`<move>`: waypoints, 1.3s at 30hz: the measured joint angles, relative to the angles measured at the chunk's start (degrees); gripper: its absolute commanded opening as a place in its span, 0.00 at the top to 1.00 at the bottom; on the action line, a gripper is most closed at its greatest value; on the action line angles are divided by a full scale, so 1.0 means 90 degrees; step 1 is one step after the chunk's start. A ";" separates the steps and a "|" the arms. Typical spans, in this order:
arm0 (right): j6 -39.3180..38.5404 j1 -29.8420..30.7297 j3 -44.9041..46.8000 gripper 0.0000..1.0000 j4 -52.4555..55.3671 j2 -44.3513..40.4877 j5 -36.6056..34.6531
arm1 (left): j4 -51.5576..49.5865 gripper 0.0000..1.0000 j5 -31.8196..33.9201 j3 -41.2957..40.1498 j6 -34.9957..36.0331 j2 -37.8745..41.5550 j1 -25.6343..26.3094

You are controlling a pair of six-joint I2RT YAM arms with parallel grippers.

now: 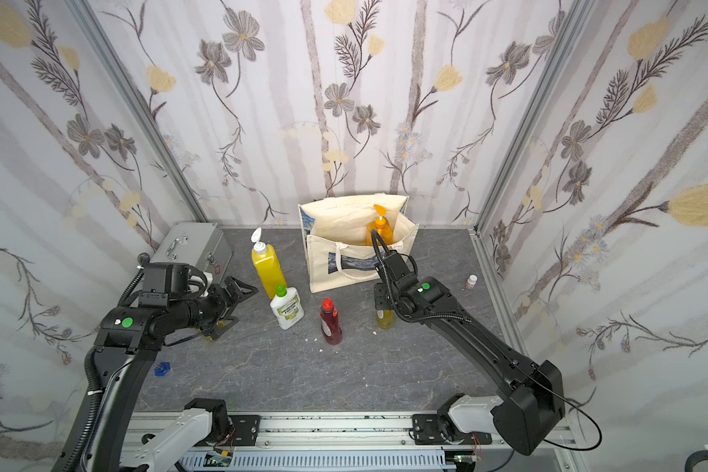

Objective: Pack dish soap into the shopping bag
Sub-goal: Pick up the bottle of dish soap at the center of the board, then place the bottle of dish soap in the shopping bag.

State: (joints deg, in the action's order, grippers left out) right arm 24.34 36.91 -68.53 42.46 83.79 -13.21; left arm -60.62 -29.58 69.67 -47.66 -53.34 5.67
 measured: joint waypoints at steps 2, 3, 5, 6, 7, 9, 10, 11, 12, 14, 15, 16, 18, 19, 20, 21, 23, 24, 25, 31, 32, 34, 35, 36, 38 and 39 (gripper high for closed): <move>-0.0022 0.0000 -0.0078 0.63 0.0078 -0.0039 -0.0002 | 0.0005 0.00 0.0000 -0.0024 -0.0015 0.0000 0.0002; -0.0022 0.0000 -0.0121 0.63 0.0095 -0.0053 0.0000 | 0.0005 0.00 0.0000 -0.0034 -0.0015 -0.0002 0.0010; -0.0053 0.0000 -0.0204 0.62 0.0129 -0.0080 0.0002 | 0.0022 0.00 0.0000 -0.0041 -0.0017 -0.0017 0.0022; -0.0063 0.0000 -0.0248 0.62 0.0163 -0.0097 0.0005 | 0.0044 0.00 0.0000 -0.0041 -0.0017 -0.0027 0.0027; -0.0066 0.0000 -0.0296 0.62 0.0211 -0.0121 0.0005 | 0.0053 0.00 0.0000 -0.0041 -0.0019 -0.0039 0.0029; -0.0066 0.0000 -0.0384 0.62 0.0313 -0.0177 0.0007 | 0.0066 0.00 0.0000 -0.0041 -0.0036 -0.0061 0.0051; -0.0066 0.0000 -0.0435 0.62 0.0367 -0.0206 0.0007 | 0.0083 0.00 0.0000 -0.0041 -0.0036 -0.0068 0.0070; -0.0066 0.0000 -0.0478 0.62 0.0406 -0.0233 0.0005 | 0.0092 0.00 0.0000 -0.0041 -0.0036 -0.0078 0.0087; -0.0066 0.0000 -0.0532 0.62 0.0447 -0.0260 0.0005 | 0.0095 0.00 0.0000 -0.0046 -0.0039 -0.0085 0.0112; -0.0066 -0.0002 -0.0641 0.62 0.0522 -0.0291 0.0005 | 0.0095 0.00 0.0002 -0.0058 -0.0041 -0.0114 0.0158; -0.0066 -0.0002 -0.0690 0.62 0.0563 -0.0306 0.0007 | 0.0095 0.00 0.0002 -0.0058 -0.0041 -0.0134 0.0177; -0.0066 -0.0002 -0.0741 0.62 0.0607 -0.0318 0.0007 | 0.0095 0.00 0.0005 -0.0058 -0.0041 -0.0155 0.0206; -0.0068 0.0000 -0.0840 0.62 0.0692 -0.0340 0.0007 | 0.0092 0.00 0.0056 -0.0046 -0.0041 -0.0209 0.0265; -0.0068 0.0000 -0.0901 0.62 0.0753 -0.0350 0.0010 | 0.0092 0.00 0.0085 -0.0017 -0.0041 -0.0253 0.0296; -0.0068 0.0000 -0.0957 0.62 0.0804 -0.0367 0.0010 | 0.0095 0.00 0.0117 0.0017 -0.0041 -0.0294 0.0328; -0.0068 0.0000 -0.1010 0.62 0.0855 -0.0384 0.0010 | 0.0095 0.00 0.0124 0.0046 -0.0041 -0.0323 0.0355; -0.0070 -0.0002 -0.1134 0.62 0.0957 -0.0425 0.0012 | 0.0109 0.00 0.0138 0.0092 -0.0041 -0.0372 0.0410; -0.0070 -0.0002 -0.1195 0.62 0.1005 -0.0442 0.0012 | 0.0131 0.00 0.0180 0.0102 -0.0041 -0.0391 0.0427; -0.0070 -0.0002 -0.1256 0.62 0.1052 -0.0457 0.0012 | 0.0153 0.00 0.0197 0.0107 -0.0041 -0.0410 0.0454; -0.0073 0.0000 -0.1511 0.61 0.1280 -0.0627 0.0010 | 0.0250 0.00 0.0274 0.0192 -0.0070 -0.0537 0.0627; -0.0097 0.0000 -0.1545 0.61 0.1328 -0.0661 0.0010 | 0.0282 0.00 0.0289 0.0226 -0.0080 -0.0561 0.0678; -0.0121 0.0000 -0.1613 0.61 0.1457 -0.0719 0.0005 | 0.0379 0.00 0.0294 0.0289 -0.0078 -0.0597 0.0782; -0.0119 0.0000 -0.1651 0.61 0.1520 -0.0741 0.0007 | 0.0432 0.00 0.0296 0.0321 -0.0078 -0.0617 0.0840; -0.0121 0.0000 -0.1693 0.61 0.1559 -0.0755 0.0005 | 0.0493 0.00 0.0296 0.0335 -0.0078 -0.0629 0.0886; -0.0146 0.0000 -0.1804 0.61 0.1642 -0.0789 0.0005 | 0.0658 0.00 0.0294 0.0347 -0.0078 -0.0658 0.0993; -0.0146 0.0000 -0.1853 0.61 0.1664 -0.0814 0.0007 | 0.0750 0.00 0.0294 0.0347 -0.0078 -0.0663 0.1047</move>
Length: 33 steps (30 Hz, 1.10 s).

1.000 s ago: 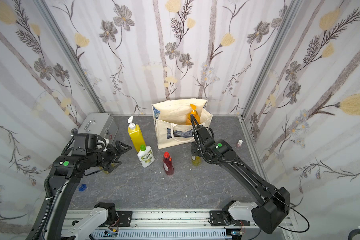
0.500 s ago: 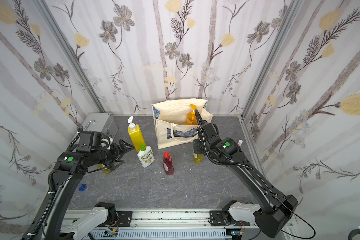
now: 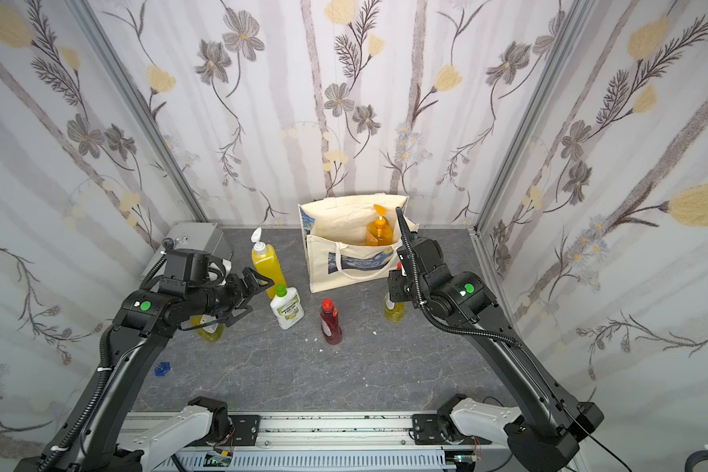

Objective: Pack dish soap into the shopping bag
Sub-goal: Place the bottle of dish soap in the shopping bag.

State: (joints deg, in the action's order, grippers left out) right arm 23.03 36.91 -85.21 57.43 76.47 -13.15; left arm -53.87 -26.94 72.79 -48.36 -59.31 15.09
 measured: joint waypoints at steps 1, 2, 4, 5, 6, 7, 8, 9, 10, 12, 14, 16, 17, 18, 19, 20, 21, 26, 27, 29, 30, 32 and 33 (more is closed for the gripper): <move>0.0007 0.0000 -0.0063 0.62 0.0029 -0.0022 0.0000 | 0.0114 0.00 -0.0007 0.0000 0.0000 0.0000 0.0066; 0.0007 0.0000 -0.0119 0.62 0.0044 -0.0041 0.0000 | 0.0270 0.00 -0.0017 0.0000 0.0000 0.0007 0.0155; 0.0017 0.0000 -0.0226 0.62 0.0070 -0.0056 0.0000 | 0.0588 0.00 -0.0034 0.0000 0.0000 0.0032 0.0313; 0.0036 0.0000 -0.0284 0.62 0.0078 -0.0056 0.0002 | 0.0763 0.00 -0.0051 0.0000 0.0002 0.0036 0.0391; 0.0039 0.0000 -0.0328 0.62 0.0078 -0.0056 0.0002 | 0.0899 0.00 -0.0073 0.0000 0.0002 0.0036 0.0454; 0.0056 0.0002 -0.0384 0.62 0.0078 -0.0056 0.0002 | 0.1030 0.00 -0.0085 0.0007 0.0010 0.0010 0.0522; 0.0068 0.0002 -0.0437 0.62 0.0073 -0.0053 0.0002 | 0.1115 0.00 -0.0090 0.0034 0.0019 -0.0041 0.0588; 0.0092 0.0002 -0.0474 0.62 0.0073 -0.0049 0.0002 | 0.1163 0.00 -0.0090 0.0080 0.0022 -0.0112 0.0656; 0.0104 0.0002 -0.0510 0.62 0.0070 -0.0039 0.0002 | 0.1205 0.00 -0.0083 0.0143 0.0058 -0.0199 0.0738; 0.0107 0.0005 -0.0563 0.62 0.0080 -0.0012 0.0000 | 0.1212 0.00 -0.0070 0.0260 0.0163 -0.0345 0.0896; 0.0109 0.0005 -0.0631 0.61 0.0104 0.0017 0.0000 | 0.1231 0.00 -0.0019 0.0367 0.0231 -0.0478 0.1059; 0.0107 0.0005 -0.0716 0.61 0.0124 0.0051 -0.0002 | 0.1248 0.00 0.0002 0.0406 0.0313 -0.0571 0.1175; 0.0107 0.0005 -0.0770 0.62 0.0126 0.0073 -0.0002 | 0.1248 0.00 0.0046 0.0420 0.0352 -0.0619 0.1236; 0.0107 0.0005 -0.0811 0.62 0.0126 0.0090 -0.0005 | 0.1248 0.00 0.0073 0.0435 0.0352 -0.0656 0.1282; 0.0104 0.0005 -0.0867 0.61 0.0126 0.0112 -0.0005 | 0.1248 0.00 0.0100 0.0452 0.0369 -0.0690 0.1326; 0.0104 0.0005 -0.0920 0.61 0.0131 0.0138 -0.0007 | 0.1251 0.00 0.0141 0.0469 0.0376 -0.0724 0.1372; 0.0102 0.0005 -0.0984 0.62 0.0136 0.0168 -0.0012 | 0.1248 0.00 0.0160 0.0481 0.0401 -0.0746 0.1411; 0.0036 0.0000 -0.1341 0.61 0.0170 0.0381 -0.0058 | 0.1248 0.00 0.0253 0.0493 0.0500 -0.0814 0.1566; 0.0000 0.0000 -0.1428 0.61 0.0180 0.0442 -0.0068 | 0.1248 0.00 0.0279 0.0493 0.0503 -0.0816 0.1581; -0.0044 -0.0002 -0.1576 0.61 0.0197 0.0542 -0.0092 | 0.1248 0.00 0.0325 0.0493 0.0515 -0.0816 0.1610; -0.0092 -0.0002 -0.1668 0.61 0.0211 0.0602 -0.0100 | 0.1246 0.00 0.0330 0.0493 0.0515 -0.0816 0.1613; -0.0168 -0.0012 -0.1841 0.61 0.0221 0.0721 -0.0119 | 0.1243 0.00 0.0415 0.0493 0.0517 -0.0814 0.1622; -0.0185 -0.0015 -0.1928 0.61 0.0223 0.0784 -0.0143 | 0.1243 0.00 0.0427 0.0493 0.0517 -0.0811 0.1622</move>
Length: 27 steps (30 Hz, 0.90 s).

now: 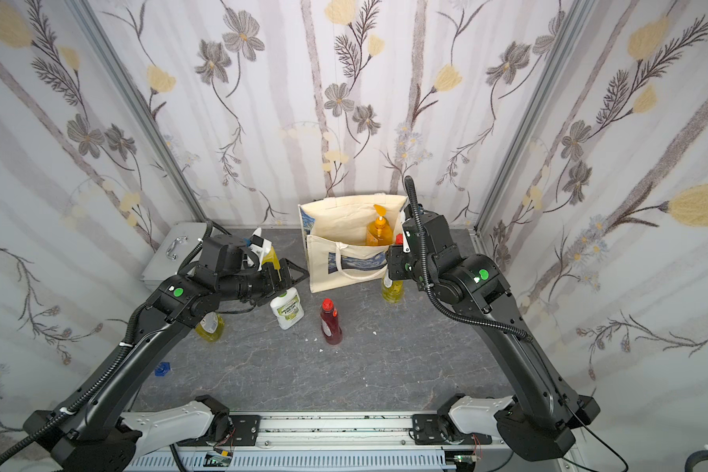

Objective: Pack dish soap into the shopping bag
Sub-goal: Place the bottle of dish soap in the shopping bag.

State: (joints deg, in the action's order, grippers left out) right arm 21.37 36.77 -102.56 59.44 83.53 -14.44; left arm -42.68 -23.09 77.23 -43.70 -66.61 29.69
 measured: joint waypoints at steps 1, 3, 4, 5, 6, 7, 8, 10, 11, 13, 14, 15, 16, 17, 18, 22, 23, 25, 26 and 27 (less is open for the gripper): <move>-0.0005 0.0000 -0.0066 0.61 0.0000 0.0046 -0.0019 | 0.0000 0.00 0.0012 0.0000 0.0000 0.0002 0.0000; -0.0073 -0.0005 -0.0206 0.61 0.0000 0.0153 -0.0053 | -0.0005 0.00 0.0049 0.0000 0.0000 0.0015 0.0000; -0.0112 -0.0005 -0.0257 0.61 0.0000 0.0197 -0.0075 | -0.0005 0.00 0.0051 0.0000 0.0000 0.0017 0.0000; -0.0172 -0.0010 -0.0323 0.61 0.0002 0.0250 -0.0083 | -0.0007 0.00 0.0066 0.0000 0.0000 0.0017 0.0000; -0.0197 -0.0012 -0.0396 0.61 0.0005 0.0308 -0.0119 | -0.0012 0.00 0.0066 0.0000 0.0000 0.0017 0.0000; -0.0243 -0.0017 -0.0449 0.61 0.0007 0.0350 -0.0131 | -0.0022 0.00 0.0068 0.0000 0.0000 0.0017 0.0000; -0.0270 -0.0029 -0.0529 0.61 0.0005 0.0410 -0.0165 | -0.0032 0.00 0.0068 0.0000 0.0000 0.0015 0.0000; -0.0338 -0.0063 -0.0658 0.61 0.0000 0.0505 -0.0238 | -0.0049 0.00 0.0078 0.0000 0.0000 0.0005 0.0000; -0.0352 -0.0090 -0.0712 0.61 -0.0005 0.0549 -0.0265 | -0.0051 0.00 0.0112 0.0000 -0.0002 -0.0007 0.0000; -0.0415 -0.0141 -0.0801 0.61 -0.0015 0.0617 -0.0311 | -0.0053 0.00 0.0117 0.0000 -0.0002 -0.0022 0.0000; -0.0452 -0.0168 -0.0845 0.60 -0.0017 0.0646 -0.0338 | -0.0056 0.00 0.0119 0.0000 -0.0002 -0.0029 0.0000; -0.0464 -0.0185 -0.0877 0.61 -0.0019 0.0668 -0.0355 | -0.0058 0.00 0.0119 0.0002 -0.0002 -0.0032 0.0000; -0.0505 -0.0221 -0.0913 0.60 -0.0022 0.0687 -0.0357 | -0.0058 0.00 0.0146 0.0005 -0.0002 -0.0032 0.0000; -0.0515 -0.0257 -0.0952 0.60 -0.0024 0.0712 -0.0359 | -0.0063 0.00 0.0185 0.0005 -0.0002 -0.0032 0.0000; -0.0527 -0.0299 -0.0976 0.60 -0.0041 0.0726 -0.0359 | -0.0073 0.00 0.0189 0.0005 -0.0002 -0.0032 0.0000; -0.0573 -0.0476 -0.1093 0.60 -0.0109 0.0797 -0.0362 | -0.0090 0.00 0.0211 0.0002 -0.0002 -0.0032 0.0000; -0.0595 -0.0527 -0.1151 0.60 -0.0114 0.0814 -0.0359 | -0.0100 0.00 0.0226 0.0002 -0.0002 -0.0032 0.0000; -0.0639 -0.0602 -0.1265 0.60 -0.0124 0.0831 -0.0357 | -0.0112 0.00 0.0231 0.0000 -0.0002 -0.0034 0.0000; -0.0653 -0.0648 -0.1338 0.60 -0.0129 0.0862 -0.0355 | -0.0126 0.00 0.0240 0.0000 -0.0002 -0.0036 0.0000; -0.0692 -0.0697 -0.1418 0.60 -0.0158 0.0911 -0.0357 | -0.0143 0.00 0.0272 0.0002 -0.0002 -0.0044 0.0000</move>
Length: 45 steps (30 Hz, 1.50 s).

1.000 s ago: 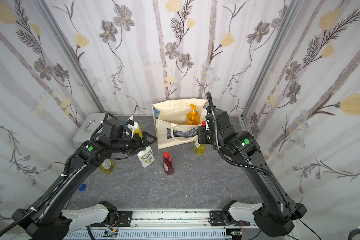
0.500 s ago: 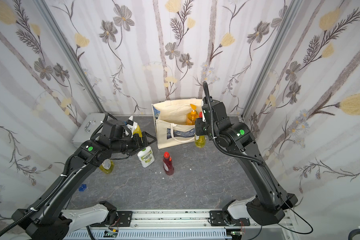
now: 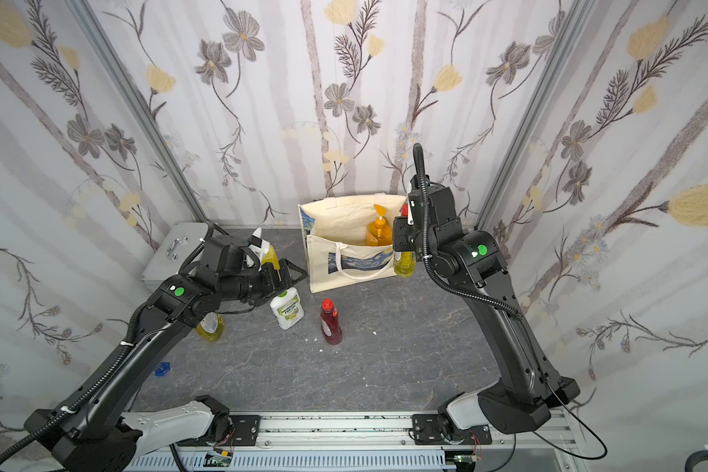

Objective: Pack dish soap into the shopping bag
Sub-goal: Place the bottle of dish soap in the shopping bag.

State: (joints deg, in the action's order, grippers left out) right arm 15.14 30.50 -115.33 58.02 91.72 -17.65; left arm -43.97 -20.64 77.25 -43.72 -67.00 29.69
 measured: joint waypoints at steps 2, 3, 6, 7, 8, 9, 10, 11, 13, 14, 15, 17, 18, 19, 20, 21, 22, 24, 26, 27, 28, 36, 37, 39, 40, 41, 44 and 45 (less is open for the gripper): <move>-0.0046 -0.0100 -0.0097 0.60 -0.0051 0.0109 0.0017 | -0.0015 0.00 0.0012 0.0000 -0.0002 -0.0007 0.0000; -0.0053 -0.0153 -0.0129 0.60 -0.0039 0.0168 0.0032 | -0.0034 0.00 0.0056 0.0000 -0.0005 -0.0007 0.0000; -0.0107 -0.0294 -0.0260 0.60 0.0010 0.0277 0.0100 | -0.0083 0.00 0.0134 0.0000 -0.0024 0.0015 0.0000; -0.0129 -0.0338 -0.0316 0.60 0.0012 0.0299 0.0119 | -0.0109 0.00 0.0170 0.0002 -0.0024 0.0022 0.0000; -0.0143 -0.0396 -0.0398 0.60 0.0005 0.0325 0.0124 | -0.0172 0.00 0.0209 0.0044 -0.0027 0.0022 0.0000; -0.0148 -0.0449 -0.0483 0.60 0.0000 0.0364 0.0124 | -0.0219 0.00 0.0248 0.0095 -0.0027 0.0022 0.0000; -0.0153 -0.0488 -0.0546 0.60 -0.0005 0.0408 0.0146 | -0.0265 0.00 0.0294 0.0153 -0.0027 0.0022 0.0000; -0.0170 -0.0534 -0.0622 0.60 -0.0007 0.0471 0.0187 | -0.0328 0.00 0.0318 0.0226 -0.0024 0.0024 0.0000; -0.0214 -0.0600 -0.0765 0.60 0.0000 0.0619 0.0253 | -0.0476 0.00 0.0367 0.0357 -0.0010 0.0044 0.0000; -0.0214 -0.0622 -0.0852 0.60 0.0005 0.0704 0.0272 | -0.0546 0.00 0.0403 0.0408 0.0015 0.0075 0.0000; -0.0219 -0.0644 -0.0945 0.60 0.0010 0.0792 0.0289 | -0.0622 0.00 0.0457 0.0444 0.0044 0.0129 -0.0002; -0.0219 -0.0658 -0.1144 0.60 0.0005 0.0930 0.0294 | -0.0767 0.00 0.0500 0.0474 0.0163 0.0245 -0.0015; -0.0219 -0.0661 -0.1251 0.60 0.0000 0.0988 0.0294 | -0.0835 0.00 0.0508 0.0474 0.0187 0.0304 -0.0019; -0.0223 -0.0668 -0.1324 0.60 -0.0015 0.1032 0.0291 | -0.0869 0.00 0.0517 0.0457 0.0194 0.0347 -0.0019; -0.0240 -0.0670 -0.1389 0.60 -0.0049 0.1073 0.0291 | -0.0872 0.00 0.0525 0.0396 0.0221 0.0403 -0.0024; -0.0248 -0.0675 -0.1455 0.60 -0.0080 0.1124 0.0289 | -0.0889 0.00 0.0525 0.0318 0.0245 0.0452 -0.0027; -0.0262 -0.0680 -0.1520 0.60 -0.0090 0.1173 0.0289 | -0.0930 0.00 0.0520 0.0243 0.0245 0.0486 -0.0027; -0.0267 -0.0714 -0.1715 0.60 -0.0107 0.1319 0.0287 | -0.0998 0.00 0.0495 0.0175 0.0272 0.0505 -0.0027; -0.0267 -0.0738 -0.1902 0.60 -0.0136 0.1443 0.0284 | -0.1001 0.00 0.0495 0.0172 0.0311 0.0525 -0.0034; -0.0267 -0.0750 -0.1984 0.60 -0.0170 0.1494 0.0284 | -0.1022 0.00 0.0495 0.0194 0.0313 0.0525 -0.0034; -0.0267 -0.0755 -0.2033 0.60 -0.0231 0.1525 0.0282 | -0.1044 0.00 0.0493 0.0228 0.0313 0.0512 -0.0036; -0.0214 -0.0755 -0.2091 0.60 -0.0566 0.1768 0.0367 | -0.1044 0.00 0.0430 0.0384 0.0427 0.0085 -0.0073; -0.0187 -0.0755 -0.2091 0.60 -0.0590 0.1797 0.0403 | -0.1035 0.00 0.0430 0.0406 0.0476 0.0022 -0.0087; -0.0182 -0.0755 -0.2091 0.60 -0.0653 0.1843 0.0525 | -0.1001 0.00 0.0427 0.0427 0.0500 -0.0066 -0.0109; -0.0185 -0.0753 -0.2091 0.60 -0.0697 0.1872 0.0573 | -0.0986 0.00 0.0415 0.0442 0.0503 -0.0124 -0.0134; -0.0185 -0.0753 -0.2091 0.60 -0.0736 0.1889 0.0622 | -0.0971 0.00 0.0384 0.0454 0.0503 -0.0175 -0.0160; -0.0155 -0.0753 -0.2091 0.60 -0.0891 0.1938 0.0816 | -0.0862 0.00 0.0282 0.0474 0.0457 -0.0340 -0.0306; -0.0141 -0.0753 -0.2091 0.59 -0.0942 0.1953 0.0867 | -0.0794 0.00 0.0243 0.0471 0.0376 -0.0384 -0.0374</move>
State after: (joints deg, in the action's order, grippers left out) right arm 13.87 23.73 -134.15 49.54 109.30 -9.85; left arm -51.11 -18.46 81.49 -40.34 -70.46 26.33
